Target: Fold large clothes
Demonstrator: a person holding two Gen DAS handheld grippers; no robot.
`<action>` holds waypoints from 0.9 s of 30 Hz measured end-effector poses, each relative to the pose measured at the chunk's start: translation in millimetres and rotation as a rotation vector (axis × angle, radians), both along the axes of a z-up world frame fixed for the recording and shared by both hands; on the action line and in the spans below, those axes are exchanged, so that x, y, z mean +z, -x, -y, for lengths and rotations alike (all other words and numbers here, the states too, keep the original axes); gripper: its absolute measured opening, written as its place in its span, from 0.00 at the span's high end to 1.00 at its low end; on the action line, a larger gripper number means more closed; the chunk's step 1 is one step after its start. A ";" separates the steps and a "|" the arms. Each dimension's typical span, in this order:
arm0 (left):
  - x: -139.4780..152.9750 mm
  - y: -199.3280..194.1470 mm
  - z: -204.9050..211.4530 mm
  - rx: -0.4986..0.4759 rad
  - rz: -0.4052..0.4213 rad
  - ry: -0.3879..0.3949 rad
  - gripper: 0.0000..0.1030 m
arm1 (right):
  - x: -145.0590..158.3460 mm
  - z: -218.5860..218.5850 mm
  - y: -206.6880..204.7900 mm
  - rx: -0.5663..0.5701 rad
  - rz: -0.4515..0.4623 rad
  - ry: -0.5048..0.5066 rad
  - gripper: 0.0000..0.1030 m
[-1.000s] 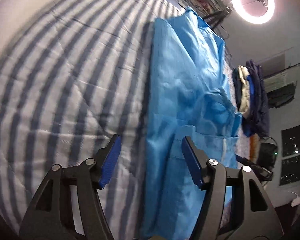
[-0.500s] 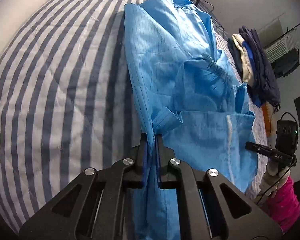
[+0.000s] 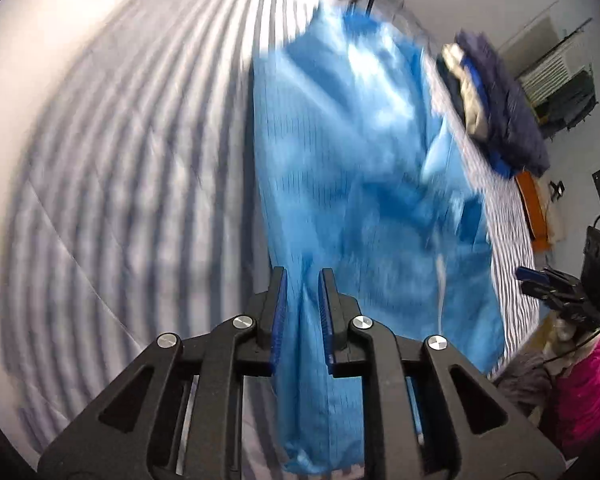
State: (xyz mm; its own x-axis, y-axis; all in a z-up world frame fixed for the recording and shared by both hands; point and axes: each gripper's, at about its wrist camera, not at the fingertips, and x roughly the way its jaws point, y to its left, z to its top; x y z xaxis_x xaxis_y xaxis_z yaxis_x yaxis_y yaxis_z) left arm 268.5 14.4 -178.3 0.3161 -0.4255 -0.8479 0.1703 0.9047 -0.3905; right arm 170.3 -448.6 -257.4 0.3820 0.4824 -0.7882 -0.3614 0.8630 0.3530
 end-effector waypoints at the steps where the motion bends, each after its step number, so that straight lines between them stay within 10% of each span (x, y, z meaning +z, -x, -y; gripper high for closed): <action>1: 12.0 -8.8 -0.9 -0.001 0.053 -0.017 0.86 | 10.6 4.3 -6.2 -0.012 0.037 -0.006 0.64; 9: 23.3 -99.3 31.7 -0.085 0.128 -0.048 0.87 | 41.9 -12.9 -89.2 -0.048 0.241 0.033 0.65; 27: -74.6 -239.7 103.2 -0.152 0.101 -0.250 0.87 | -59.2 -55.8 -261.8 -0.072 0.024 0.042 0.80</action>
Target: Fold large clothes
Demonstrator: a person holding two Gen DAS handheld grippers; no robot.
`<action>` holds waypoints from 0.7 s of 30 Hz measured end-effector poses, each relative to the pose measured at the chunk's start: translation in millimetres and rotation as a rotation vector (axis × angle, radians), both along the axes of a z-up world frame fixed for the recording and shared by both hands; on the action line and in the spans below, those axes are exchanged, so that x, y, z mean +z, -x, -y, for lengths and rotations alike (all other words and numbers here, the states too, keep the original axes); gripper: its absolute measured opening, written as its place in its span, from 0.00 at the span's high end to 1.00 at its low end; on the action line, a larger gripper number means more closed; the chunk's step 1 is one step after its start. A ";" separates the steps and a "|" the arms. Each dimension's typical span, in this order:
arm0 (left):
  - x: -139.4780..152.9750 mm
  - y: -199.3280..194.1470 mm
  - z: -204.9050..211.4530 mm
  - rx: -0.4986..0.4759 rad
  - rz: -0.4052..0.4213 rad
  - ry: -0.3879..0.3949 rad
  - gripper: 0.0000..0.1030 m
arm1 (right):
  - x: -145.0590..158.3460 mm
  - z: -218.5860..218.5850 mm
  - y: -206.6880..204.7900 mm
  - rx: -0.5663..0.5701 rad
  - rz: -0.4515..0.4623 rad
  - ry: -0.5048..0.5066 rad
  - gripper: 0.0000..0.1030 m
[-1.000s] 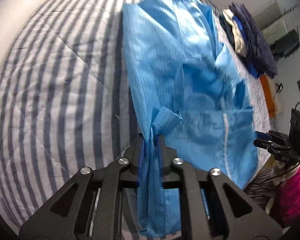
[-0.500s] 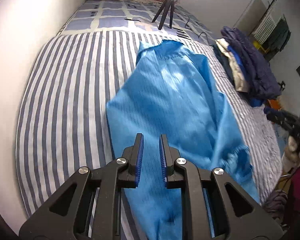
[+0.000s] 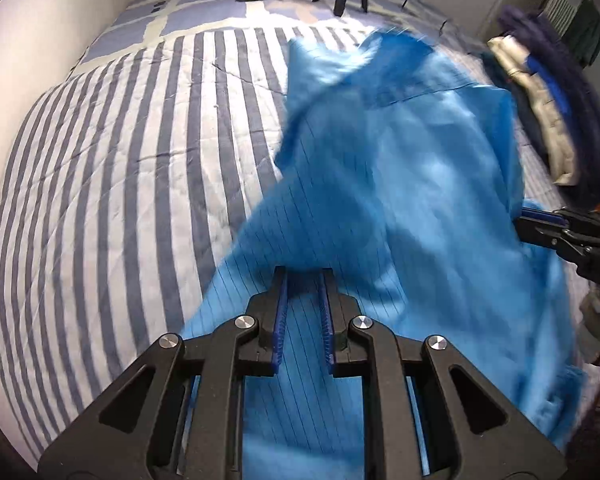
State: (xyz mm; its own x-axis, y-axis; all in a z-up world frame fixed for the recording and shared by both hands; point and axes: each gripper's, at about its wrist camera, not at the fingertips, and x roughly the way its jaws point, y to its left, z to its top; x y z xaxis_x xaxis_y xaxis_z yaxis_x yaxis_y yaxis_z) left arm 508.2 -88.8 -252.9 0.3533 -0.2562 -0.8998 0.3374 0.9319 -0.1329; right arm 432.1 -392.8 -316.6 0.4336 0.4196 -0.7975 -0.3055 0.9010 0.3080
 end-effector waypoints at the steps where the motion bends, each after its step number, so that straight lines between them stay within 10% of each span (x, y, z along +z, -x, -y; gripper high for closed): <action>1: -0.8 -2.0 1.7 0.000 0.023 -0.005 0.87 | -4.7 -1.8 -3.1 0.002 -0.008 0.012 0.80; 6: 11.0 -4.9 -13.2 0.014 0.022 0.048 0.86 | 14.1 -1.8 -1.1 0.066 0.010 0.015 0.75; 10: 35.0 -10.3 -46.1 0.106 0.082 0.189 0.44 | 47.6 12.7 6.8 0.075 0.158 0.014 0.43; 21: 19.5 -54.1 -30.7 0.112 -0.041 0.324 0.46 | 38.6 22.0 -57.5 -0.049 0.094 -0.132 0.44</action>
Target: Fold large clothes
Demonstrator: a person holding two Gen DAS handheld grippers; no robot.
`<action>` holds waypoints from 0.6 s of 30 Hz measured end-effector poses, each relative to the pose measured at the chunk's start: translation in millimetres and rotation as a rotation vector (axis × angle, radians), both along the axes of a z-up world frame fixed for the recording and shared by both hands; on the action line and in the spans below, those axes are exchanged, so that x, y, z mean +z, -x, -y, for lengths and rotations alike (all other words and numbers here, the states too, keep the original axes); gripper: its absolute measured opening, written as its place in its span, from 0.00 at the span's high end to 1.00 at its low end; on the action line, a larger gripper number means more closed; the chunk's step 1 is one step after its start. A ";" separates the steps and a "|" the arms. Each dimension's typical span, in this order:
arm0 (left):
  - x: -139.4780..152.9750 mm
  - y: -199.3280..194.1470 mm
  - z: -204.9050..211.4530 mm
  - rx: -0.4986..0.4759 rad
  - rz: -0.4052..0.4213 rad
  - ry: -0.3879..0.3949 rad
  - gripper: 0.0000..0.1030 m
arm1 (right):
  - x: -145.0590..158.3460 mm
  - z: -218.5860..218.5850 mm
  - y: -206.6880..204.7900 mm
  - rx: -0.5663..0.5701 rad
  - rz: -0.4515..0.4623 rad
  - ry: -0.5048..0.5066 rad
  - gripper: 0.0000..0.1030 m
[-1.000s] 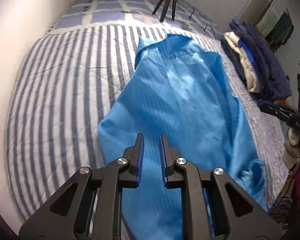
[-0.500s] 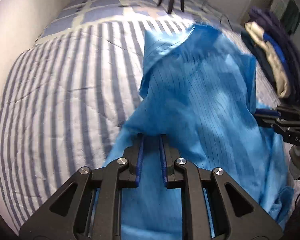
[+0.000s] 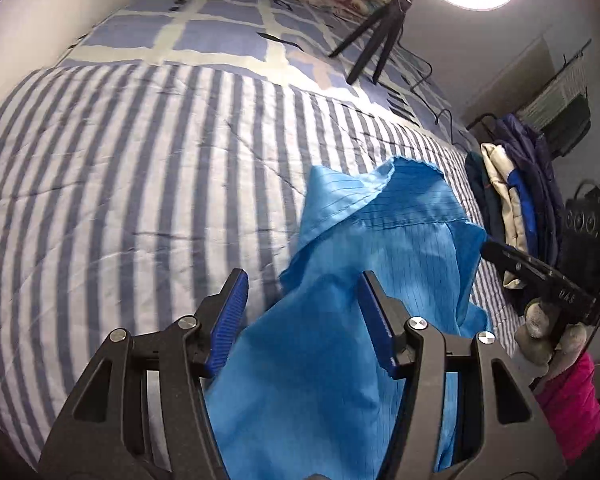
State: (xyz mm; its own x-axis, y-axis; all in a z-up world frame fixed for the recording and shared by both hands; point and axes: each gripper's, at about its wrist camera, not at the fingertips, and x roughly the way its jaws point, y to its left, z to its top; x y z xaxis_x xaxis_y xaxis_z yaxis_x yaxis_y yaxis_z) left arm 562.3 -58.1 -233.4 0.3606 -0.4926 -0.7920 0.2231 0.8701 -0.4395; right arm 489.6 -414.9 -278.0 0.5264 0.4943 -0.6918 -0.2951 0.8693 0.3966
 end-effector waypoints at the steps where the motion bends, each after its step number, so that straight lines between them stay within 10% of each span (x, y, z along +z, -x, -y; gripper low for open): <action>1: -1.1 -0.4 4.7 -0.008 0.003 -0.013 0.59 | -2.3 -5.4 -5.7 0.009 -0.013 -0.003 0.54; 3: -2.4 -0.5 13.9 -0.017 0.001 -0.050 0.87 | -7.7 -15.5 -8.5 0.033 -0.042 0.014 0.81; 5: 1.2 2.8 17.1 -0.011 0.016 -0.056 0.94 | -9.5 -23.9 -6.3 0.034 -0.043 0.034 0.96; 18: 96.2 82.7 -0.1 0.010 0.197 -0.045 0.98 | 80.7 -17.3 81.6 0.048 0.121 -0.014 1.00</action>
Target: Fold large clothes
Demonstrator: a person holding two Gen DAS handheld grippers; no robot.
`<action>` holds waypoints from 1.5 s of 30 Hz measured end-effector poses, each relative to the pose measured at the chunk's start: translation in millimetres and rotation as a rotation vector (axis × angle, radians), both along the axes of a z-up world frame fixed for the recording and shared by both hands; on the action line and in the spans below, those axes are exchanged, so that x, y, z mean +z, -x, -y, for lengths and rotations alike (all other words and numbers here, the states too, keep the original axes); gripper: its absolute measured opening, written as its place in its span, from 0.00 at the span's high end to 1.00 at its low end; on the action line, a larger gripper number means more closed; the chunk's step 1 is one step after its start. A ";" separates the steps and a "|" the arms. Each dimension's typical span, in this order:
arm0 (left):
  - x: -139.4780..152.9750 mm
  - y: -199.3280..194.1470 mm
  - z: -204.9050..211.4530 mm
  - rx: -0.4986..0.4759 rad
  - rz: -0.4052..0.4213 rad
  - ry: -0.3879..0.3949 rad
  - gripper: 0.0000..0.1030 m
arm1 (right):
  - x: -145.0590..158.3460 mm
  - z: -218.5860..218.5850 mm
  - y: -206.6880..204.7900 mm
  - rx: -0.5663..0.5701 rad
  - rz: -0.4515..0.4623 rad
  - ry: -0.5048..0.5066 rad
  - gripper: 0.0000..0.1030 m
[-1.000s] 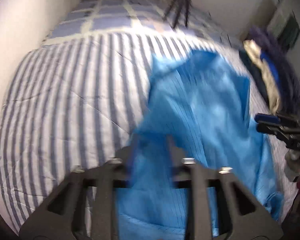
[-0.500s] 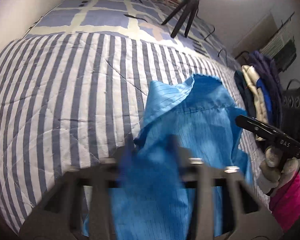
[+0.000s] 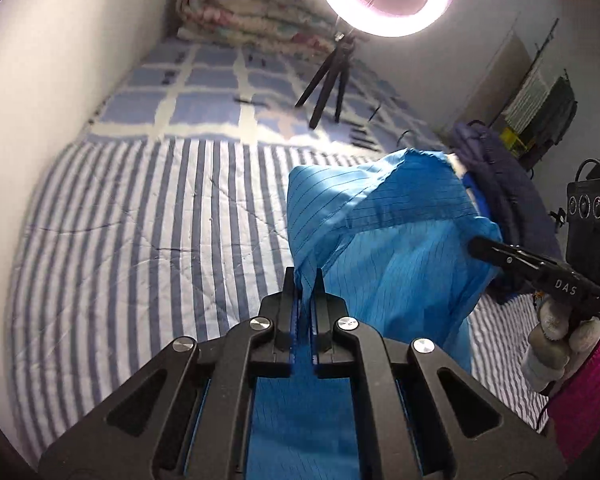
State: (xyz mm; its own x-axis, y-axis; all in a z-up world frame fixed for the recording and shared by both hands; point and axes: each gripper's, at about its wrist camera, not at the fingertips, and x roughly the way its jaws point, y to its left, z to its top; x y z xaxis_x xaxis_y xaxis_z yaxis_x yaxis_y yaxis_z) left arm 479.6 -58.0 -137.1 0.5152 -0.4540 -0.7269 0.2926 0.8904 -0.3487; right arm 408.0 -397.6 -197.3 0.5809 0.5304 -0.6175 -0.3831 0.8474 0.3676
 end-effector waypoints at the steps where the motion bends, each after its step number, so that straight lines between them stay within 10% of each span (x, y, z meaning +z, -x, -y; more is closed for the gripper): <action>1: 7.6 9.9 -1.3 -0.002 0.011 0.004 0.98 | 6.7 1.0 10.6 0.005 0.008 -0.011 1.00; 13: 58.5 162.9 -6.5 -0.042 0.125 -0.025 0.98 | 36.5 6.1 170.7 0.044 0.063 -0.031 1.00; 23: -4.4 298.9 -8.7 -0.059 0.048 -0.073 0.98 | -32.8 -10.7 307.8 0.061 -0.026 0.042 1.00; 34: -46.4 373.5 -17.0 -0.109 -0.046 -0.139 0.98 | -78.8 -18.7 368.6 0.097 -0.108 0.125 1.00; 40: -34.3 404.3 -12.4 -0.181 -0.045 -0.176 0.96 | -66.1 -8.1 392.9 0.129 -0.070 0.202 0.72; 45: -5.7 429.2 -28.8 -0.212 -0.016 -0.126 0.94 | -41.6 17.9 403.0 0.145 -0.046 0.139 0.68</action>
